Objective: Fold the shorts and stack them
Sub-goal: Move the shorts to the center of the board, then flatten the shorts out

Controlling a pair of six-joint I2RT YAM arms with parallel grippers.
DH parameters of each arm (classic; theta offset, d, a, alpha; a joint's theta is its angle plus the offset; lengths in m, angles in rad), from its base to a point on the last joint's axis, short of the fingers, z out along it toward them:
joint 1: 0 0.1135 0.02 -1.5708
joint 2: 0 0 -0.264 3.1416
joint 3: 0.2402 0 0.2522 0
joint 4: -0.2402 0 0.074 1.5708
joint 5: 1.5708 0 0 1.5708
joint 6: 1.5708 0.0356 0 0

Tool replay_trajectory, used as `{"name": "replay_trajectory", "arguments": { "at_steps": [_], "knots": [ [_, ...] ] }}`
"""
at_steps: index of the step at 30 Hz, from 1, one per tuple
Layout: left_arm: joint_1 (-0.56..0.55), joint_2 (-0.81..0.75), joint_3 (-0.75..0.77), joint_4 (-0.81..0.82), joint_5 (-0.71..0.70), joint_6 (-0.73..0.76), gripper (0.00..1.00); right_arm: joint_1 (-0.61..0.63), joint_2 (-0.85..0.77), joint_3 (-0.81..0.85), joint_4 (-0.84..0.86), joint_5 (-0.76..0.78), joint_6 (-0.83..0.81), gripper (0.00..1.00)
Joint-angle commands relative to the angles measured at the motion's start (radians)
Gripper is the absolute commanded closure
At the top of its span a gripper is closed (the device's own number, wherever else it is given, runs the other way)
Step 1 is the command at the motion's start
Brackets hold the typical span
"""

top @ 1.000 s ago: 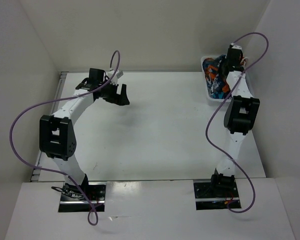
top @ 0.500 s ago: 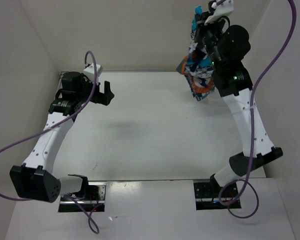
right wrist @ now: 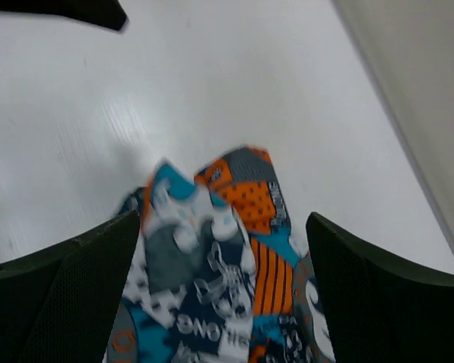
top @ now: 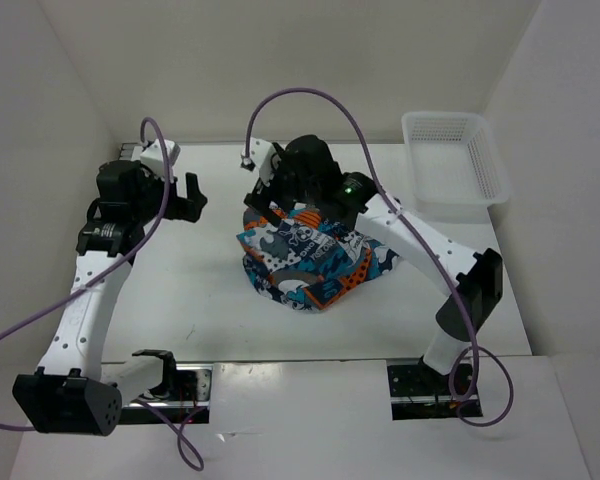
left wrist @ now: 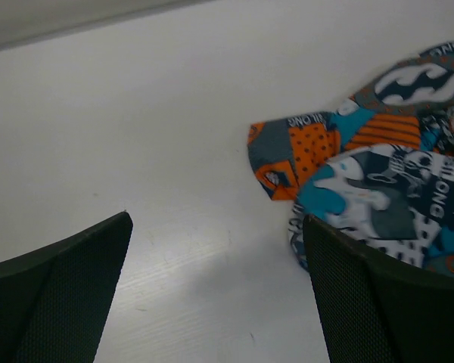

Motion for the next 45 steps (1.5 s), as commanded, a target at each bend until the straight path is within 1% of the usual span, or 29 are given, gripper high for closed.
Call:
{"name": "replay_trajectory", "arguments": {
  "at_steps": [1,3,4,6,7,9,10,11,13,14,17,22,23,24,25,27,29,30,31,33,34,35,37,38,39,41,42,44,45],
  "knots": [
    [-0.035,-0.001,-0.018,-0.155,0.168,0.004,0.0,-0.107,-0.122,-0.053,-0.014,0.056,-0.093,0.05],
    [-0.078,0.025,-0.041,-0.21,0.213,0.004,0.0,-0.202,-0.153,-0.141,-0.029,0.036,-0.08,0.05],
    [-0.131,0.035,-0.068,-0.232,0.202,0.004,0.0,-0.303,-0.173,-0.172,-0.046,-0.001,-0.08,0.05],
    [-0.187,0.079,-0.091,-0.241,0.175,0.004,0.0,-0.385,-0.182,-0.262,-0.093,-0.001,-0.071,0.06],
    [-0.245,0.096,-0.101,-0.241,0.166,0.004,0.0,-0.448,-0.183,-0.294,-0.107,0.011,-0.083,0.08],
    [-0.308,0.152,-0.11,-0.241,0.166,0.004,0.0,-0.495,-0.201,-0.412,-0.117,0.039,-0.109,0.09],
    [-0.376,0.173,-0.11,-0.241,0.166,0.004,0.0,-0.512,-0.201,-0.454,-0.117,0.051,-0.123,0.09],
    [-0.411,0.209,-0.119,-0.232,0.153,0.004,0.0,-0.54,-0.213,-0.532,-0.117,0.077,-0.151,0.09],
    [-0.505,0.245,-0.139,-0.195,0.101,0.004,0.0,-0.571,-0.222,-0.595,-0.089,0.088,-0.16,0.09],
    [-0.53,0.277,-0.139,-0.18,0.083,0.004,0.0,-0.613,-0.222,-0.633,-0.089,0.07,-0.16,0.09],
    [-0.59,0.323,-0.177,-0.103,0.054,0.004,0.0,-0.673,-0.187,-0.678,-0.051,0.044,-0.149,0.09],
    [-0.603,0.386,-0.187,-0.025,0.086,0.004,0.0,-0.692,-0.097,-0.687,0.007,-0.018,-0.149,0.09],
    [-0.603,0.404,-0.187,-0.008,0.086,0.004,0.04,-0.692,-0.08,-0.672,0.024,-0.033,-0.149,0.09],
    [-0.603,0.404,-0.197,0.027,0.075,0.004,0.11,-0.692,-0.045,-0.663,0.024,-0.056,-0.149,0.09],
    [-0.603,0.418,-0.197,0.044,0.075,0.004,0.23,-0.692,-0.026,-0.645,0.037,-0.056,-0.162,0.09],
    [-0.603,0.432,-0.211,0.072,0.066,0.004,0.35,-0.666,0.02,-0.644,0.037,-0.065,-0.207,0.11],
    [-0.603,0.452,-0.201,0.072,0.087,0.004,0.49,-0.651,0.043,-0.644,0.012,-0.065,-0.249,0.11],
    [-0.603,0.452,-0.2,0.081,0.099,0.004,0.7,-0.635,0.052,-0.644,0.012,-0.065,-0.26,0.11],
    [-0.603,0.452,-0.2,0.095,0.1,0.004,0.81,-0.635,0.066,-0.653,0.021,-0.053,-0.26,0.11],
    [-0.603,0.452,-0.2,0.095,0.1,0.004,1.0,-0.625,0.075,-0.654,0.03,-0.042,-0.249,0.16],
    [-0.603,0.452,-0.2,0.095,0.1,0.004,1.0,-0.615,0.089,-0.641,0.041,-0.042,-0.231,0.22],
    [-0.603,0.452,-0.2,0.095,0.1,0.004,1.0,-0.615,0.089,-0.632,0.041,-0.042,-0.219,0.36],
    [-0.603,0.452,-0.2,0.095,0.089,0.004,1.0,-0.615,0.098,-0.596,0.05,-0.042,-0.197,0.56],
    [-0.603,0.452,-0.2,0.095,0.071,0.004,1.0,-0.615,0.098,-0.58,0.061,-0.033,-0.177,0.73],
    [-0.603,0.452,-0.19,0.095,0.058,0.004,1.0,-0.615,0.098,-0.563,0.061,-0.024,-0.168,0.8],
    [-0.565,0.431,-0.17,0.095,0.024,0.004,1.0,-0.606,0.077,-0.493,0.061,-0.013,-0.168,0.9],
    [-0.537,0.431,-0.156,0.095,0.012,0.004,1.0,-0.594,0.077,-0.427,0.061,-0.013,-0.168,0.98],
    [-0.41,0.421,-0.081,0.072,-0.008,0.004,1.0,-0.58,0.064,-0.34,0.052,0.0,-0.134,1.0],
    [-0.361,0.421,-0.044,0.061,-0.018,0.004,1.0,-0.58,0.064,-0.231,0.052,0.0,-0.122,1.0]
  ]
}}
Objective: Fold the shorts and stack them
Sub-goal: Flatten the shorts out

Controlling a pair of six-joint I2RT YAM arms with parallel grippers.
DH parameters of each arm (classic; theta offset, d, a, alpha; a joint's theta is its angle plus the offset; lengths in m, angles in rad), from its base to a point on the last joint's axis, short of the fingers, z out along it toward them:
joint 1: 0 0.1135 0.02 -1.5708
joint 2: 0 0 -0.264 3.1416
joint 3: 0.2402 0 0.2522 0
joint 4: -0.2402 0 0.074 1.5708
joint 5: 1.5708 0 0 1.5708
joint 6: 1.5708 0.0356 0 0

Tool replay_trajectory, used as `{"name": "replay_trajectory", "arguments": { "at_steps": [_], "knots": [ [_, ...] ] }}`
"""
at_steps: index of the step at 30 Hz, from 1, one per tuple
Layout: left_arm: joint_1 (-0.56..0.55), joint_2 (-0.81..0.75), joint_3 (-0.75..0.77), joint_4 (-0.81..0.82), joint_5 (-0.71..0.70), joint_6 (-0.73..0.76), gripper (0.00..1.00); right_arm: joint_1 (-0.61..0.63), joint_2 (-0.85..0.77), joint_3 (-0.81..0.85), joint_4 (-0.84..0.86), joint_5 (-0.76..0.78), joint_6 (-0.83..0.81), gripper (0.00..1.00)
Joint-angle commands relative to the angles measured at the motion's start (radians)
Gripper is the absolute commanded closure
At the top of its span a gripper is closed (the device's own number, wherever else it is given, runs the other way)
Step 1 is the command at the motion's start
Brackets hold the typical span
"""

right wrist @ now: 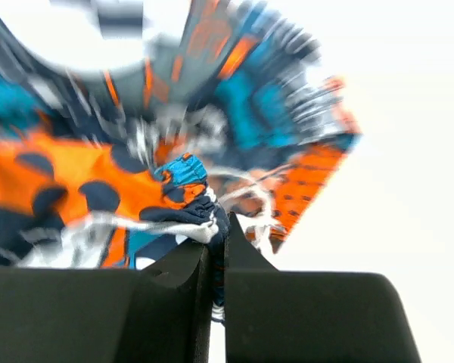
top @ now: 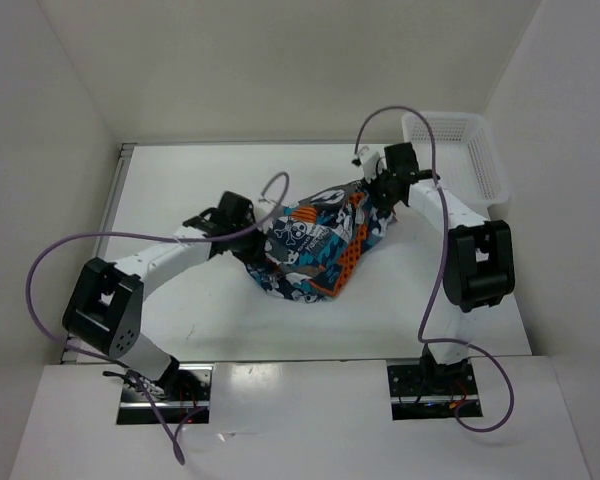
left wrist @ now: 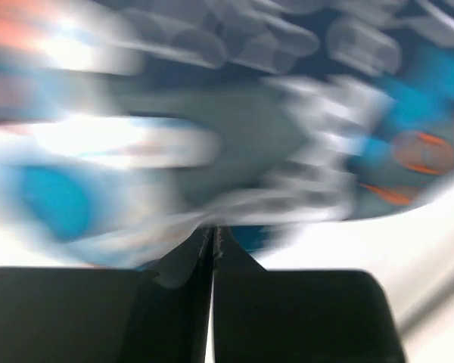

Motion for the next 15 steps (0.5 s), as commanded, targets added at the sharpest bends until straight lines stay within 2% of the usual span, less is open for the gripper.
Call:
{"name": "replay_trajectory", "arguments": {
  "at_steps": [1,2,3,5,6,8,10,13,15],
  "knots": [
    [0.184,-0.03,0.153,0.012,-0.068,0.004,1.0,0.027,-0.035,0.268,0.073,0.01,0.057,1.0],
    [0.275,-0.039,0.246,-0.003,-0.069,0.004,1.0,0.027,-0.009,0.329,0.073,0.02,0.079,1.0],
    [0.317,-0.039,0.297,-0.003,-0.082,0.004,1.0,0.027,0.003,0.452,0.073,0.02,0.088,1.0],
    [0.408,-0.039,0.403,-0.037,-0.095,0.004,1.0,0.027,0.021,0.57,0.06,0.032,0.088,1.0],
    [0.433,-0.039,0.499,-0.037,-0.107,0.004,1.0,0.027,0.035,0.665,0.047,0.018,0.097,1.0],
    [0.477,-0.06,0.561,-0.059,-0.107,0.004,1.0,0.036,0.035,0.719,0.031,0.004,0.097,1.0],
    [0.477,-0.109,0.549,-0.088,-0.107,0.004,1.0,0.062,0.011,0.718,-0.012,-0.029,0.078,1.0],
    [0.384,-0.206,0.433,-0.108,-0.125,0.004,1.0,0.15,-0.06,0.599,-0.052,-0.051,0.022,1.0],
    [0.323,-0.252,0.318,-0.108,-0.125,0.004,0.91,0.261,-0.087,0.557,-0.073,-0.051,0.013,1.0]
  ]
}}
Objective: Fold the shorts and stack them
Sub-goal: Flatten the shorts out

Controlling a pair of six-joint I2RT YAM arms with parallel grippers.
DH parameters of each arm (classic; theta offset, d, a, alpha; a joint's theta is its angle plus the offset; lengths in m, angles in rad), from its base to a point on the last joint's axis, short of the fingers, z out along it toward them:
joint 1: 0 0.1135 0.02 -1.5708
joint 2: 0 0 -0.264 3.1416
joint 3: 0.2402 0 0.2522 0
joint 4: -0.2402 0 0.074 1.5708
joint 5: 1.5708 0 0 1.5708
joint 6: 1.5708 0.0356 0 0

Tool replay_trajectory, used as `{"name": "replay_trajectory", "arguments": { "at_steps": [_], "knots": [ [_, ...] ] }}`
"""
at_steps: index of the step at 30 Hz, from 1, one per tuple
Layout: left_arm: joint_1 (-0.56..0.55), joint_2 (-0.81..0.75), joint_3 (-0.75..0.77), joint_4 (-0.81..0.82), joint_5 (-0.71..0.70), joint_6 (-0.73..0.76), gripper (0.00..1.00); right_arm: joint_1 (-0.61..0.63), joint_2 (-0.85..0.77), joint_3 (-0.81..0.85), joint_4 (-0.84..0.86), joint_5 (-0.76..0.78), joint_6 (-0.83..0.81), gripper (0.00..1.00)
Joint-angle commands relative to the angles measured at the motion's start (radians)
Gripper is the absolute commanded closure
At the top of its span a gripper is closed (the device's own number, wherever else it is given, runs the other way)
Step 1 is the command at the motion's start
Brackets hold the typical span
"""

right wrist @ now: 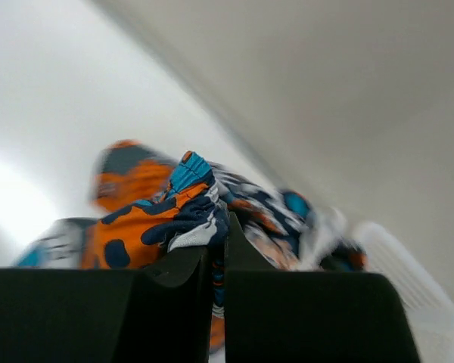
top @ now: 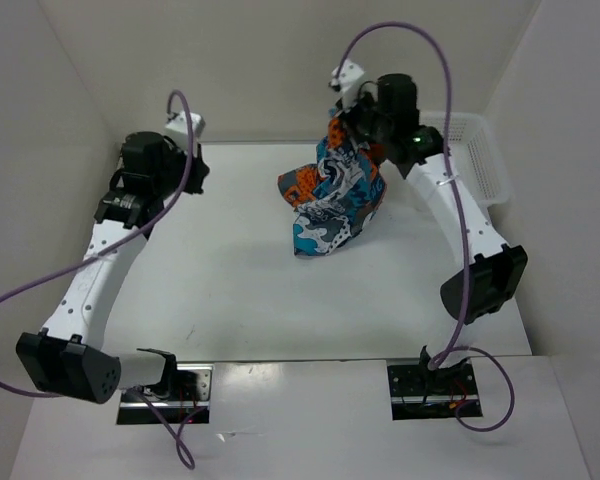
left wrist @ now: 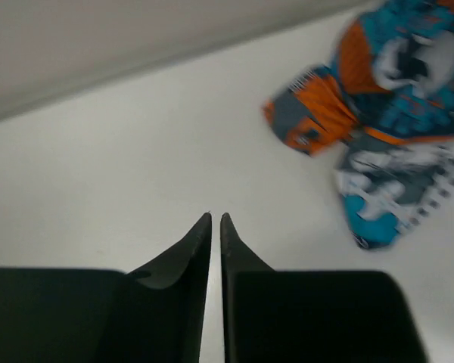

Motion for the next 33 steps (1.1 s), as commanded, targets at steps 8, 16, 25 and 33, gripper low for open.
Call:
{"name": "replay_trajectory", "arguments": {
  "at_steps": [8,16,25,33],
  "knots": [
    [-0.036,-0.064,-0.147,-0.004,-0.038,0.005,0.41,0.25,0.081,0.313,0.032,-0.112,0.446,1.0],
    [0.024,-0.119,-0.158,0.006,-0.03,0.005,0.27,0.189,0.005,0.11,0.063,0.154,0.421,1.0],
    [-0.147,-0.109,-0.299,-0.195,0.057,0.005,0.23,0.031,-0.178,-0.536,0.083,0.131,0.212,0.9],
    [-0.388,-0.057,-0.515,-0.292,0.062,0.005,0.17,0.031,-0.249,-0.771,0.047,0.02,0.082,0.49]
  ]
}}
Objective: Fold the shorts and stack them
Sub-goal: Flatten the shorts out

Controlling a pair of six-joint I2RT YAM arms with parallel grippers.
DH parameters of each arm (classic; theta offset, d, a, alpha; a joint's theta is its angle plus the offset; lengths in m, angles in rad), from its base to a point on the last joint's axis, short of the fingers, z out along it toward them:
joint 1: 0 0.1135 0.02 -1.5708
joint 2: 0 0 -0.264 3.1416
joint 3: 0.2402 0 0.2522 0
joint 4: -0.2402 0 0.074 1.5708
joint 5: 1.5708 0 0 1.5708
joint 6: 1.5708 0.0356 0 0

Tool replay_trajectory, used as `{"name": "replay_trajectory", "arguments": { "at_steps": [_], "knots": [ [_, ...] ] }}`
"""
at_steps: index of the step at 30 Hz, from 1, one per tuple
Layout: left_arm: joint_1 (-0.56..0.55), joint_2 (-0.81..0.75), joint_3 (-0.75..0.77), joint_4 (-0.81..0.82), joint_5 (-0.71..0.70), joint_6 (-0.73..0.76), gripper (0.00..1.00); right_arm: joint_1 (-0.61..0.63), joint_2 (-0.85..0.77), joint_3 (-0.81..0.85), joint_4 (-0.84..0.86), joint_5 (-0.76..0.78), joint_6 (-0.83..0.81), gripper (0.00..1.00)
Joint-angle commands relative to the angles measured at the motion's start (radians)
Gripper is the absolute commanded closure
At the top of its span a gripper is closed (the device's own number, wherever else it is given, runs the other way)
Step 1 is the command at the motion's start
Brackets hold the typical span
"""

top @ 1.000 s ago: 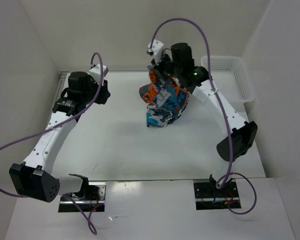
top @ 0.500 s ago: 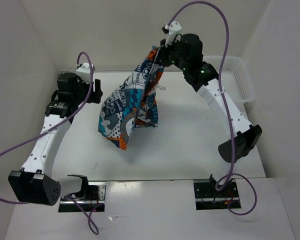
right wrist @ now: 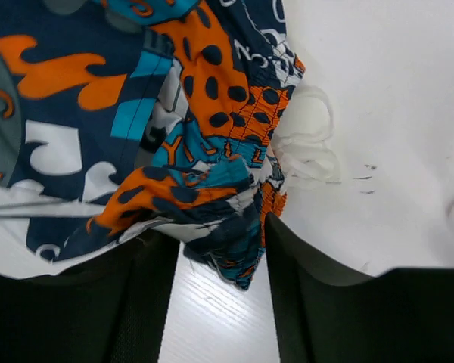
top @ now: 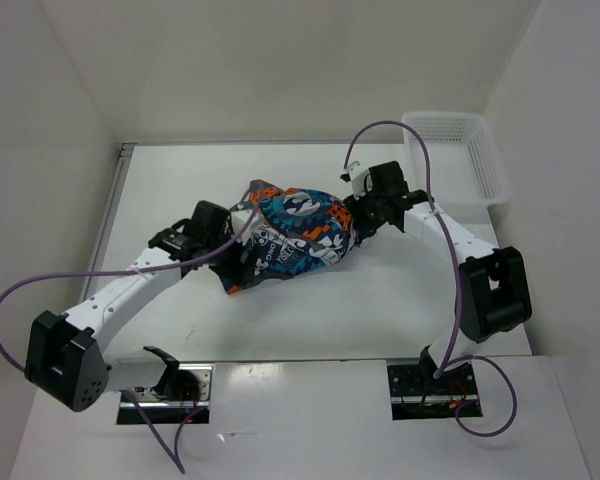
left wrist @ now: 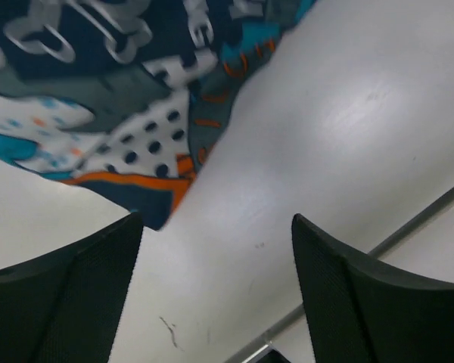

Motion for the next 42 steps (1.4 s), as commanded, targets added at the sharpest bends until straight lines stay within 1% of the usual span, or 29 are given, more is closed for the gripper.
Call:
{"name": "replay_trajectory", "arguments": {
  "at_steps": [1,3,4,6,8,12,14,16,17,18,20,21,23,24,25,26,27,28,30,31,32,33,34,35,36,38,39,40,42],
  "knots": [
    [-0.085,0.021,-0.104,-0.022,-0.068,0.002,0.12,0.007,-0.106,-0.017,0.024,-0.04,-0.114,0.45],
    [-0.085,0.056,-0.17,0.103,-0.131,0.002,0.12,0.007,-0.106,-0.044,0.024,-0.04,-0.167,0.41],
    [-0.085,0.077,-0.186,0.145,-0.193,0.002,0.11,0.007,-0.106,-0.056,0.024,-0.026,-0.177,0.39],
    [-0.085,0.091,-0.218,0.212,-0.238,0.002,0.11,0.007,-0.115,-0.069,0.024,-0.015,-0.203,0.39],
    [-0.085,0.117,-0.258,0.238,-0.263,0.002,0.08,0.007,-0.115,-0.079,0.034,-0.015,-0.227,0.38],
    [-0.085,0.165,-0.29,0.401,-0.303,0.002,0.08,0.007,-0.097,-0.089,0.024,-0.004,-0.325,0.37],
    [-0.085,0.191,-0.29,0.41,-0.303,0.002,0.08,0.007,-0.096,-0.089,0.015,-0.004,-0.367,0.37],
    [-0.085,0.202,-0.29,0.436,-0.292,0.002,0.12,0.007,-0.086,-0.098,-0.015,-0.024,-0.433,0.37],
    [-0.085,0.202,-0.29,0.455,-0.292,0.002,0.16,0.007,-0.086,-0.098,-0.038,-0.035,-0.447,0.33],
    [-0.085,0.214,-0.29,0.455,-0.282,0.002,0.33,0.007,-0.075,-0.098,-0.048,-0.046,-0.459,0.31],
    [-0.085,0.225,-0.29,0.455,-0.271,0.002,0.57,0.022,-0.066,-0.11,-0.048,-0.055,-0.482,0.3],
    [-0.085,0.236,-0.29,0.466,-0.257,0.002,0.8,0.031,-0.066,-0.139,-0.039,-0.055,-0.482,0.3],
    [-0.085,0.236,-0.299,0.492,-0.246,0.002,0.97,0.068,-0.066,-0.167,-0.013,-0.021,-0.493,0.31],
    [-0.085,0.236,-0.299,0.492,-0.246,0.002,1.0,0.079,-0.054,-0.181,0.033,-0.004,-0.484,0.48],
    [-0.085,0.236,-0.299,0.492,-0.234,0.002,1.0,0.088,-0.053,-0.191,0.059,0.012,-0.464,0.6],
    [-0.085,0.236,-0.275,0.492,-0.234,0.002,1.0,0.088,-0.043,-0.191,0.076,0.023,-0.432,0.83],
    [-0.076,0.236,-0.275,0.478,-0.234,0.002,1.0,0.088,-0.031,-0.191,0.089,0.04,-0.431,0.92],
    [-0.059,0.225,-0.228,0.467,-0.225,0.002,1.0,0.088,-0.03,-0.191,0.104,0.051,-0.431,0.98],
    [0.035,0.225,-0.148,0.435,-0.225,0.002,1.0,0.088,-0.03,-0.159,0.136,0.116,-0.431,1.0],
    [0.08,0.213,-0.099,0.424,-0.225,0.002,1.0,0.088,-0.03,-0.111,0.17,0.138,-0.431,1.0],
    [0.171,0.213,0.023,0.391,-0.216,0.002,1.0,0.088,-0.03,-0.074,0.184,0.155,-0.431,1.0],
    [0.215,0.213,0.093,0.372,-0.206,0.002,1.0,0.07,-0.008,-0.025,0.193,0.164,-0.422,1.0],
    [0.258,0.213,0.165,0.352,-0.206,0.002,1.0,0.06,0.008,0.102,0.193,0.164,-0.407,1.0],
    [0.33,0.225,0.314,0.307,-0.191,0.002,1.0,0.05,0.025,0.177,0.193,0.164,-0.39,1.0],
    [0.358,0.234,0.387,0.289,-0.18,0.002,1.0,0.03,0.067,0.336,0.175,0.164,-0.358,1.0],
    [0.398,0.234,0.51,0.247,-0.18,0.002,1.0,0.02,0.109,0.5,0.121,0.164,-0.332,1.0],
    [0.41,0.234,0.556,0.237,-0.18,0.002,1.0,0.02,0.126,0.637,0.098,0.152,-0.323,1.0],
    [0.419,0.205,0.619,0.222,-0.189,0.002,1.0,0.02,0.138,0.693,0.078,0.123,-0.312,1.0],
    [0.419,0.161,0.65,0.202,-0.2,0.002,1.0,0.02,0.149,0.791,0.049,0.109,-0.294,1.0]
  ]
}}
